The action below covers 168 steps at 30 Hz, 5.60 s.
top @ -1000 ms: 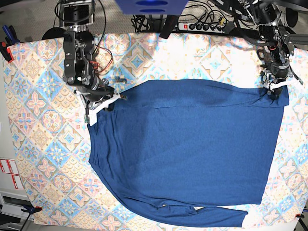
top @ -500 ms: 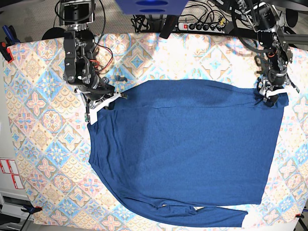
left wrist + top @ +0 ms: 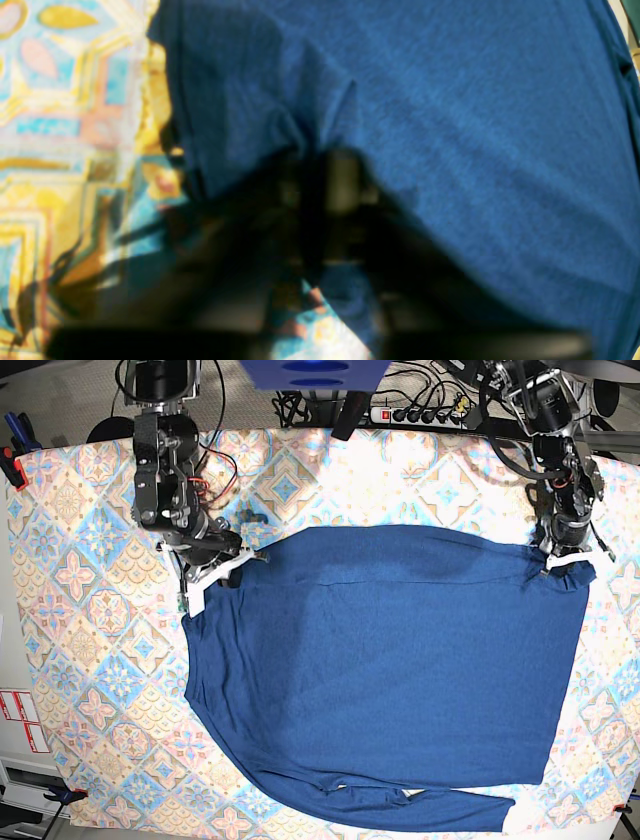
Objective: Fold the T-shirt properly
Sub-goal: 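Adjust both grippers' grip on the shoulder edges of the shirt, then lift the shoulders with both grippers and drag them toward the hem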
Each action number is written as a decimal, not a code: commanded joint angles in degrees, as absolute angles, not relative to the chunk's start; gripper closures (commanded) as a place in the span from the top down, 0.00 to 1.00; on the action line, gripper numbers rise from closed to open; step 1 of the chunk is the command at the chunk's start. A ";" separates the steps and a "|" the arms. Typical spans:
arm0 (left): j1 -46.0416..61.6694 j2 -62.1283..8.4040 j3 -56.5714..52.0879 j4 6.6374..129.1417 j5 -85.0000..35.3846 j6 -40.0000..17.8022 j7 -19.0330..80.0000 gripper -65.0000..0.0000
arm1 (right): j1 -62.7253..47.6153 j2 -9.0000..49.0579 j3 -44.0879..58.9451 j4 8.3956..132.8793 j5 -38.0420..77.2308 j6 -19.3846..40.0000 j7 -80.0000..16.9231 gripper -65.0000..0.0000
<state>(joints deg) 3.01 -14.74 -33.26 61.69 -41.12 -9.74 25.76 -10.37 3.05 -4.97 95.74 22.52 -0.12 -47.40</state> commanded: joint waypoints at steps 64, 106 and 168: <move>3.38 -16.04 -33.45 58.33 -50.59 -10.33 29.49 0.00 | -13.05 3.21 -4.88 98.86 22.81 0.22 -46.73 0.28; 5.85 -15.78 -33.80 66.77 -50.77 -10.33 32.57 0.00 | -4.70 0.04 2.42 78.20 36.97 0.22 -48.04 0.46; -16.66 -17.10 -33.45 56.31 -44.88 -10.33 33.98 0.00 | 13.67 -1.19 14.81 69.14 37.14 0.22 -45.76 0.01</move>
